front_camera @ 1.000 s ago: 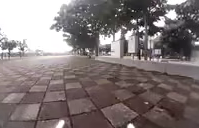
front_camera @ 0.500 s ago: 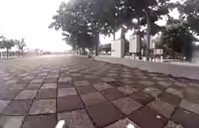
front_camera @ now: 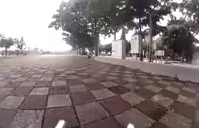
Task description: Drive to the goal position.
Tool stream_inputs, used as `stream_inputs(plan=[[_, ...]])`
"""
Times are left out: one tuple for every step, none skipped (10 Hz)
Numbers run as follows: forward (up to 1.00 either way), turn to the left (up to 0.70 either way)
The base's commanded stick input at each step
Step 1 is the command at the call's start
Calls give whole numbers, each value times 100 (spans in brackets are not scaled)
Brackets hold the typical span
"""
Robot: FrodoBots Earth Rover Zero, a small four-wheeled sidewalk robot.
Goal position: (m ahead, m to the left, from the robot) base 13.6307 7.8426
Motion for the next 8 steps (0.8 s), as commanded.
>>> stream_inputs(plan=[[70,0],[70,0],[70,0],[70,0],[70,0],[70,0],[70,0],[70,0]])
